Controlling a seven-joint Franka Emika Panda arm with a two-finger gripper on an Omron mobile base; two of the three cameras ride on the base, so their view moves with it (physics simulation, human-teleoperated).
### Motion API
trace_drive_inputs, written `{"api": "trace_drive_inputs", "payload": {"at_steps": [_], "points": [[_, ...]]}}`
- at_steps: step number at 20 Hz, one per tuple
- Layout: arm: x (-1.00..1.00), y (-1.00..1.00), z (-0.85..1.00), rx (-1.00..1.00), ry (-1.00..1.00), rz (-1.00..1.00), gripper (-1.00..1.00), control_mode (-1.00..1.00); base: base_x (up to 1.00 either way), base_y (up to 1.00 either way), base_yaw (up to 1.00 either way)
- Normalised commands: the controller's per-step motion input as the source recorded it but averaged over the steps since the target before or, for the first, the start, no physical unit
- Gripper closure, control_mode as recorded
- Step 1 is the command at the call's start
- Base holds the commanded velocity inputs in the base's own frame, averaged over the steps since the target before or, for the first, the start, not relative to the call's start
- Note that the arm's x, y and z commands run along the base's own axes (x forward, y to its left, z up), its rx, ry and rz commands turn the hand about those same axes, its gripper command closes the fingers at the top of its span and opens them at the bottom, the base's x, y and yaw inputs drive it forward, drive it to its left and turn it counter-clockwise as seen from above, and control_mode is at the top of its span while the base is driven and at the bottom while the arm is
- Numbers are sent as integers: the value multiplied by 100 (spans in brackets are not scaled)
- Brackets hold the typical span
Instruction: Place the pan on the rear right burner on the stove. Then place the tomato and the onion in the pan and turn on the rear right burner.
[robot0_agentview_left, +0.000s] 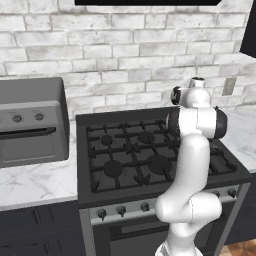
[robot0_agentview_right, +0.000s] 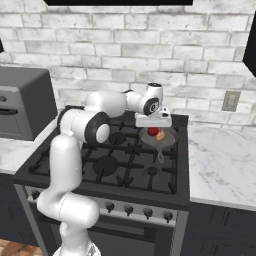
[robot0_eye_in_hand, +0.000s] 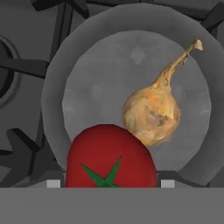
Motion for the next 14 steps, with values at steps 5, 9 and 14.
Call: {"api": "trace_drive_inputs", "payload": {"at_steps": [5, 9, 14], "points": [[0, 0, -24, 0, 2, 0, 100, -100, 0, 0, 0], [1, 0, -27, 0, 3, 0, 100, -100, 0, 0, 0], [9, 0, -27, 0, 4, 0, 100, -100, 0, 0, 0]]}}
